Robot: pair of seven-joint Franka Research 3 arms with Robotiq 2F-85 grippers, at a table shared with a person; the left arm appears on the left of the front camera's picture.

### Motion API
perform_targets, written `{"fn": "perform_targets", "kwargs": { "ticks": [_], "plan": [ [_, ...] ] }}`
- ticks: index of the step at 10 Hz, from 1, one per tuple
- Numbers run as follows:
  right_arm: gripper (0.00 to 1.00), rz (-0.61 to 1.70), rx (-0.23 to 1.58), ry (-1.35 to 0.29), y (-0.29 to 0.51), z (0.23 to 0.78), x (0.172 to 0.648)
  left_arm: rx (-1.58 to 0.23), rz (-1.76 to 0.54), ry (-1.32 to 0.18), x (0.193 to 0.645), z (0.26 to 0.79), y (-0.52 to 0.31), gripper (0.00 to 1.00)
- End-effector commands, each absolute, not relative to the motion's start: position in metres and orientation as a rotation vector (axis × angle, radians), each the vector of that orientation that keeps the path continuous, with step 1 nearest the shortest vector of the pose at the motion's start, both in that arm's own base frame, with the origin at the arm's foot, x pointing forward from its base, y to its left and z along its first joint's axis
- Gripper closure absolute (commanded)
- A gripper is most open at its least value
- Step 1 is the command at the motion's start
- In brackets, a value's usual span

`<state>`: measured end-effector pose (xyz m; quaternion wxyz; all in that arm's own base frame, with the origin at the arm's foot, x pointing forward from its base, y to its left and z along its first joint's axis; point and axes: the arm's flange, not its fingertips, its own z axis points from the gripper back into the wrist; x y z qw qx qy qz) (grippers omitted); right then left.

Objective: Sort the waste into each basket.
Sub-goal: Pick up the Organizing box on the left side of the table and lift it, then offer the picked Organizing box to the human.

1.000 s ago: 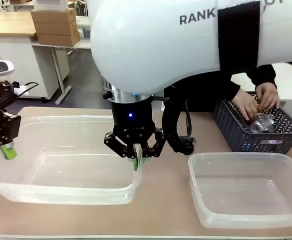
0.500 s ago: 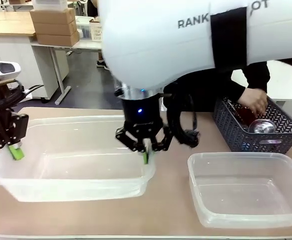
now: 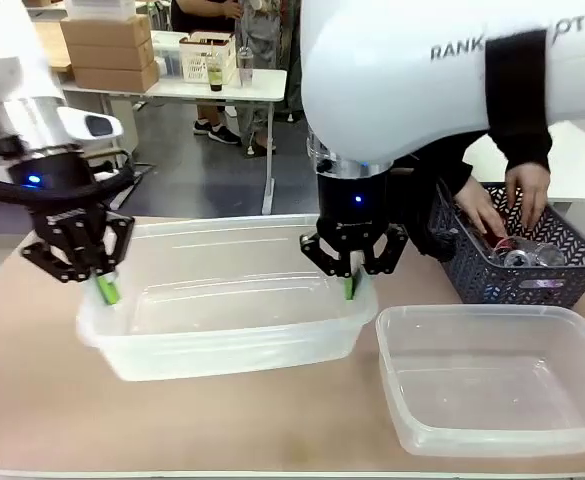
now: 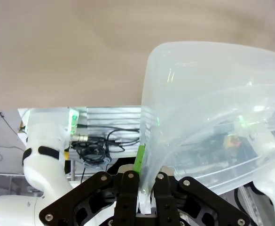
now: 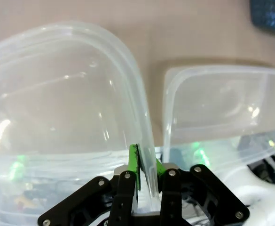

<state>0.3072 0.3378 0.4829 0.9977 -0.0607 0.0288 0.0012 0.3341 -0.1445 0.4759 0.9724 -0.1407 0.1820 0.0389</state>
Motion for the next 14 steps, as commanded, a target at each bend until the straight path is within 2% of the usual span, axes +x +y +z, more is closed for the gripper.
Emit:
{"fn": "perform_targets", "kwargs": {
  "ticks": [1,5,6,7,14],
  "plan": [
    [0.95,0.038,-0.047,0.02,0.321,0.473,0.301,-0.289,0.113,0.345,0.364,0.483,-0.185,0.96],
    [0.95,0.044,0.0,-0.029,0.317,0.463,0.294,-0.304,0.11,0.356,0.398,0.481,-0.209,0.96],
    [0.95,0.011,-0.01,-0.022,0.321,0.459,0.298,-0.326,0.079,0.362,0.398,0.479,-0.198,0.96],
    [0.95,0.012,-0.094,-0.026,0.299,0.47,0.305,-0.233,0.059,0.357,0.39,0.469,-0.19,0.96],
    [0.95,0.012,-0.094,-0.026,0.299,0.47,0.305,-0.233,0.059,0.357,0.39,0.469,-0.19,0.96]
  ]
}}
